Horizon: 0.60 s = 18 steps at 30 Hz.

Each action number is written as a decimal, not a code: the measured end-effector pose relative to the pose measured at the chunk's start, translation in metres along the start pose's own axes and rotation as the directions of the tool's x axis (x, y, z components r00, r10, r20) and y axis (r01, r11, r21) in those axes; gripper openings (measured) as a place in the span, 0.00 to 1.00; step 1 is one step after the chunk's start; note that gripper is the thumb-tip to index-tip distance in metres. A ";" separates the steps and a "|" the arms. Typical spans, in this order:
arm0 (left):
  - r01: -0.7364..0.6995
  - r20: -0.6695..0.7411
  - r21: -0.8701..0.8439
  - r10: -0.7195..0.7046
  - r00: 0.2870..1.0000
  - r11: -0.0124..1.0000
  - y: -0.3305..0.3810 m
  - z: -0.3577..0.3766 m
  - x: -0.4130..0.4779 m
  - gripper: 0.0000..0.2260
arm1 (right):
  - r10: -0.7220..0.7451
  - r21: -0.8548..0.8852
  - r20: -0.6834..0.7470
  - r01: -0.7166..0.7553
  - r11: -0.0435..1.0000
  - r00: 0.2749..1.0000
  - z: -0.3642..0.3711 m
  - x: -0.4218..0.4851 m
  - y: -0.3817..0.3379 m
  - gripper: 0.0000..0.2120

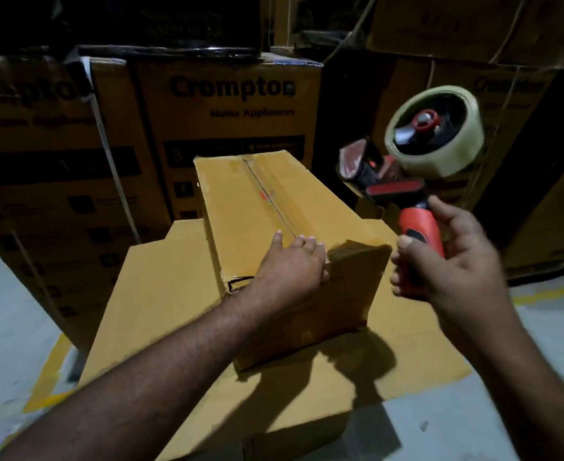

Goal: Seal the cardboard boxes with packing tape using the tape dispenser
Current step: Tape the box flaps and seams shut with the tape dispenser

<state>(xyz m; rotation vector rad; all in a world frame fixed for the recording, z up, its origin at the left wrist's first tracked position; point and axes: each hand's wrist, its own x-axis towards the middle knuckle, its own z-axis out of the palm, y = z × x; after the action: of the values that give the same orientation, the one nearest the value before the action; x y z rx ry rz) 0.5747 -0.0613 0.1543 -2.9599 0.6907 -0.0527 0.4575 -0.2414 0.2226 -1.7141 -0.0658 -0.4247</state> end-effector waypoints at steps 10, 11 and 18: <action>-0.029 -0.162 0.021 0.032 0.986 0.999 0.007 0.009 -0.006 0.21 | -0.053 0.057 0.173 0.043 0.997 0.983 0.059 0.105 0.065 0.29; -0.035 -0.177 0.005 0.036 0.984 0.999 0.004 0.010 -0.007 0.20 | -0.053 0.030 0.177 0.049 0.998 0.983 0.061 0.108 0.073 0.29; 0.030 -0.309 -0.197 -0.091 0.947 0.980 0.006 0.012 -0.008 0.13 | 0.055 0.055 0.206 -0.068 0.996 0.977 0.058 0.121 0.098 0.29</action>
<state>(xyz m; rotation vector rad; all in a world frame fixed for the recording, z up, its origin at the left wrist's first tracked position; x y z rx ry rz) 0.5657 -0.0618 0.1417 -3.1923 0.6705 -0.5055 0.6115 -0.2281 0.1614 -1.6897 -0.1728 -0.1969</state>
